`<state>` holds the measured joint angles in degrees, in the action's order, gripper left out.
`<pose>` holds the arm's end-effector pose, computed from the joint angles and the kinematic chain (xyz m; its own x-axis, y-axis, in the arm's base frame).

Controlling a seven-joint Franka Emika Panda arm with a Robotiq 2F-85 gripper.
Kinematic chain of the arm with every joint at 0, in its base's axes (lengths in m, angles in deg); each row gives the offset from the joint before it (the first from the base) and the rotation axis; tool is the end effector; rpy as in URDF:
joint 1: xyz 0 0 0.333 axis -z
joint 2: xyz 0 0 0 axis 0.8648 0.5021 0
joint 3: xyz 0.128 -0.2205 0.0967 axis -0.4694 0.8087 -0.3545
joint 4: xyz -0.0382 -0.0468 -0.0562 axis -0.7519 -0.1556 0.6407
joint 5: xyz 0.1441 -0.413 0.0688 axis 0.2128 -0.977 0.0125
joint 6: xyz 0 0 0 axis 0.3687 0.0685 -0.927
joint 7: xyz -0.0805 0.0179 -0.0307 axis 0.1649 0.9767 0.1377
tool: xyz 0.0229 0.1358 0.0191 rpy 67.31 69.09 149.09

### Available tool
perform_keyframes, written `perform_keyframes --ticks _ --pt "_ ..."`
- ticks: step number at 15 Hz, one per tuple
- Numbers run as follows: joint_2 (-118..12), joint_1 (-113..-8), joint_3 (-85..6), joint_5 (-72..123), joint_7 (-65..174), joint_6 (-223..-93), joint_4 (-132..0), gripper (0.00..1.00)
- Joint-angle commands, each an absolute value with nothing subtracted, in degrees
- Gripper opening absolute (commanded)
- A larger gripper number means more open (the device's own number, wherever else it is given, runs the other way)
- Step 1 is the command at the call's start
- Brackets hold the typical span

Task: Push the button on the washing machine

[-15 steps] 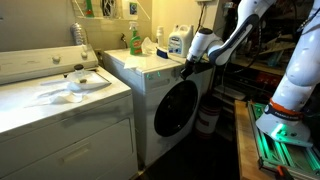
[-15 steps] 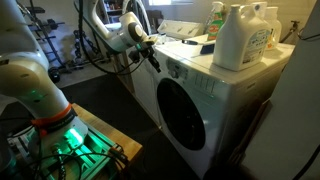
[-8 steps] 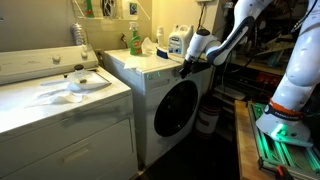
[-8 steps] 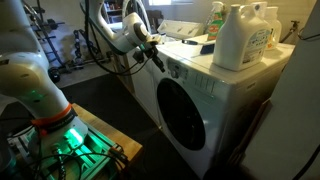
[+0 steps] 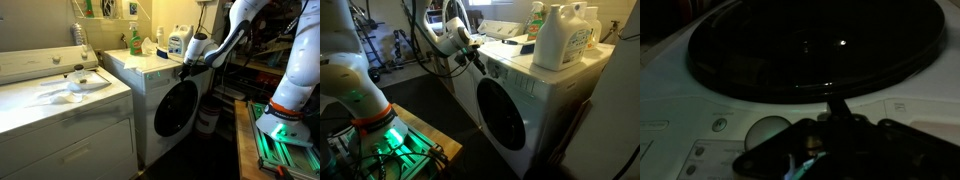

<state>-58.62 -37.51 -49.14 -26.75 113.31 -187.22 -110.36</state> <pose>0.5308 -0.1152 0.1450 0.8074 -0.4171 0.4172 -0.5054 -0.8538 0.1244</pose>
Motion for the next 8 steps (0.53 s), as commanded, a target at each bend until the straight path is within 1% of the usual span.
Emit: perform_keyframes --ticks 1,8 --pt "-56.3 -37.9 -48.5 -28.9 115.3 -188.4 -108.9 0.0" --pt "-54.4 -38.0 -48.4 -28.9 115.9 -191.2 -107.2 0.0"
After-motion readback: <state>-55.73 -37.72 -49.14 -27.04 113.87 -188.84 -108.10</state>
